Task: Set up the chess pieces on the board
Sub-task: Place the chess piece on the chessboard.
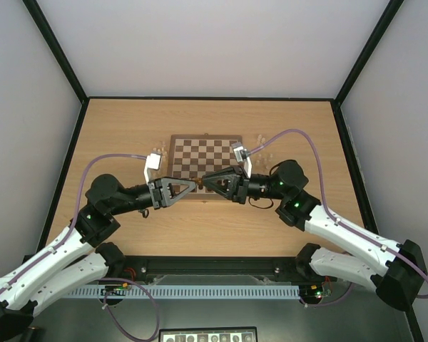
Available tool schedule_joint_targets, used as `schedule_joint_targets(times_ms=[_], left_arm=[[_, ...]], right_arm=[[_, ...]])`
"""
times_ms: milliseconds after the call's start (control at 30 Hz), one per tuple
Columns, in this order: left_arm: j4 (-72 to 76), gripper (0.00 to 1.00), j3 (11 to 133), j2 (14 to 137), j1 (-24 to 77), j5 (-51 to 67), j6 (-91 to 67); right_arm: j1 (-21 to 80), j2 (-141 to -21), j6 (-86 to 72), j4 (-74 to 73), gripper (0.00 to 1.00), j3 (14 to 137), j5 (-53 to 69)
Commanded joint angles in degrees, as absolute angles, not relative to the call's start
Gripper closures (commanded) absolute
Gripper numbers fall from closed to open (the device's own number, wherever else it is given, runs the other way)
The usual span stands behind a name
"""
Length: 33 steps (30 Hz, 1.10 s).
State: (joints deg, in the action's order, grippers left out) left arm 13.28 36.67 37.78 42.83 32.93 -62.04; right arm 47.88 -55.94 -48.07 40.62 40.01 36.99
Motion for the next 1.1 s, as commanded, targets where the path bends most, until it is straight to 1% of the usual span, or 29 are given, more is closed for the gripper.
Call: schedule_joint_targets(times_ms=[0, 100, 267, 367, 467, 567, 633, 733, 767, 800, 900, 967, 1000, 1067], left_arm=[[13.7, 0.63, 36.6, 37.1, 42.5, 32.8, -61.0], [13.4, 0.67, 36.7, 37.2, 42.5, 32.5, -60.7], [13.5, 0.85, 36.8, 37.9, 42.5, 32.5, -60.2], [13.0, 0.88, 37.0, 38.1, 42.5, 32.1, -59.5], [11.6, 0.93, 37.4, 38.0, 42.5, 31.5, -58.5], [8.6, 0.95, 38.3, 37.5, 42.5, 29.9, -56.9], [5.5, 0.96, 39.1, 36.6, 42.5, 27.7, -55.1], [0.9, 0.96, 40.4, 35.7, 42.5, 25.4, -52.9], [0.0, 0.96, 40.6, 35.4, 42.5, 24.9, -52.6], [-0.8, 0.96, 40.8, 35.3, 42.5, 24.5, -52.3], [-4.7, 0.96, 42.0, 34.9, 42.4, 22.6, -51.0], [-8.1, 0.96, 43.0, 34.6, 42.5, 21.2, -50.2], [-9.9, 0.96, 43.5, 34.5, 42.5, 20.3, -49.8], [-13.8, 0.96, 45.1, 34.4, 42.5, 18.5, -48.9]], right_arm=[[48.3, -56.0, -47.9, 43.8, 0.98, 41.9, 37.4], [48.3, -56.1, -47.9, 43.7, 0.98, 42.0, 37.6], [48.4, -56.6, -48.2, 43.8, 0.98, 42.1, 37.8], [48.5, -57.1, -48.4, 43.7, 0.98, 42.2, 38.0], [48.5, -57.4, -48.2, 43.3, 0.97, 42.4, 38.1], [48.5, -57.3, -47.8, 42.1, 0.91, 42.7, 37.6], [48.5, -57.2, -47.3, 40.9, 0.88, 42.9, 37.0], [48.5, -57.3, -46.6, 38.8, 0.75, 43.2, 35.8], [48.5, -57.3, -46.4, 37.7, 0.73, 43.3, 35.4], [48.5, -57.2, -46.1, 37.3, 0.68, 43.4, 35.0], [48.5, -56.8, -44.6, 32.7, 0.5, 43.9, 32.6], [48.5, -55.7, -43.2, 27.9, 0.35, 44.5, 29.1], [48.5, -55.1, -42.1, 24.5, 0.32, 45.1, 26.9], [48.5, -53.7, -40.2, 16.9, 0.28, 46.6, 21.1]])
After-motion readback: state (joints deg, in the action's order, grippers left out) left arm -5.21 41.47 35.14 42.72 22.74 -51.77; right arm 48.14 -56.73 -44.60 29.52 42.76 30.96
